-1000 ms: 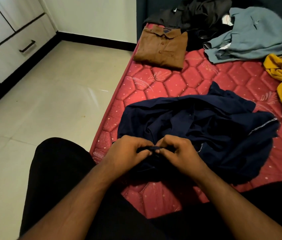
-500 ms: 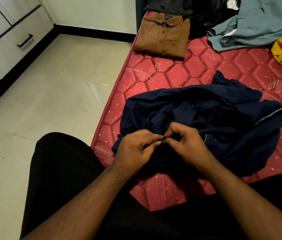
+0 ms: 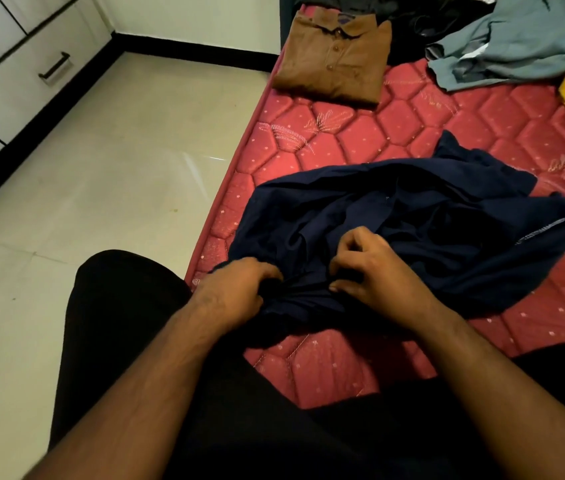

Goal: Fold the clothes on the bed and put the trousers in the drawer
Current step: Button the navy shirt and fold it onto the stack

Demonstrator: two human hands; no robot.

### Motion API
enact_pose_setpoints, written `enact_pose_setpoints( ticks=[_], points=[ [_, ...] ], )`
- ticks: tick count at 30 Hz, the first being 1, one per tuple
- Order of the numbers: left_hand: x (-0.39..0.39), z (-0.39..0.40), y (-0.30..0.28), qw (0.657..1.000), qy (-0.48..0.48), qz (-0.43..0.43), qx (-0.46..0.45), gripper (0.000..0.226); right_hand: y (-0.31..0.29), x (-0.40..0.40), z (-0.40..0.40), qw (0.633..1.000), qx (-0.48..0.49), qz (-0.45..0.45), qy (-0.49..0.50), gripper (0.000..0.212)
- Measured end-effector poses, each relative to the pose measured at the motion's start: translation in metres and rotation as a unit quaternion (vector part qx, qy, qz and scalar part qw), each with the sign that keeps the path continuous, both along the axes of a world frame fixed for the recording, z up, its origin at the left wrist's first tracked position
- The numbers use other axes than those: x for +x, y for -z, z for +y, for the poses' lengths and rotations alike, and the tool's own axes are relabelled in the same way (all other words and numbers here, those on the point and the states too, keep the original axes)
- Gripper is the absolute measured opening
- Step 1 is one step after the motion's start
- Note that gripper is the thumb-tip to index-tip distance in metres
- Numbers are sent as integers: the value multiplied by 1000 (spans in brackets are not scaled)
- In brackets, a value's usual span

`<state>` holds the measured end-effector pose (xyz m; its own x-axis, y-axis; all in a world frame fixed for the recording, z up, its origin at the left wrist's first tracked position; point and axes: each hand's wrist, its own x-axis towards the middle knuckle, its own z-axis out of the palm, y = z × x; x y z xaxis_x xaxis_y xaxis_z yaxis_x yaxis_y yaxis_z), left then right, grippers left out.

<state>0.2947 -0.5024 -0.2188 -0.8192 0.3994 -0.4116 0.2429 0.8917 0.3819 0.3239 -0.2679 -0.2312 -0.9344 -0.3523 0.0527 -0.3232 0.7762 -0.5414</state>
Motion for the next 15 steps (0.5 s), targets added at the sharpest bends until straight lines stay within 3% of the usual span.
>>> enact_pose_setpoints(
  ticks=[4,7,12,13,15],
  points=[
    [5,2,-5,998,7,59,1,53,-5,0,13,998,42,-31,21,13],
    [2,-9,-5,998,-47,40,0,49,-5,2,11,999,11,-49,13,15],
    [6,-21,-4,996,-69,31,-48,19,-6,5,7,997,52,-55,-32,15],
    [7,-16,-9,995,-66,67,-46,14,-8,6,7,997,58,-35,-31,15],
    [10,1,-21,979,-51,197,19,28,-12,7,8,999,44,0,-18,19]
  ],
)
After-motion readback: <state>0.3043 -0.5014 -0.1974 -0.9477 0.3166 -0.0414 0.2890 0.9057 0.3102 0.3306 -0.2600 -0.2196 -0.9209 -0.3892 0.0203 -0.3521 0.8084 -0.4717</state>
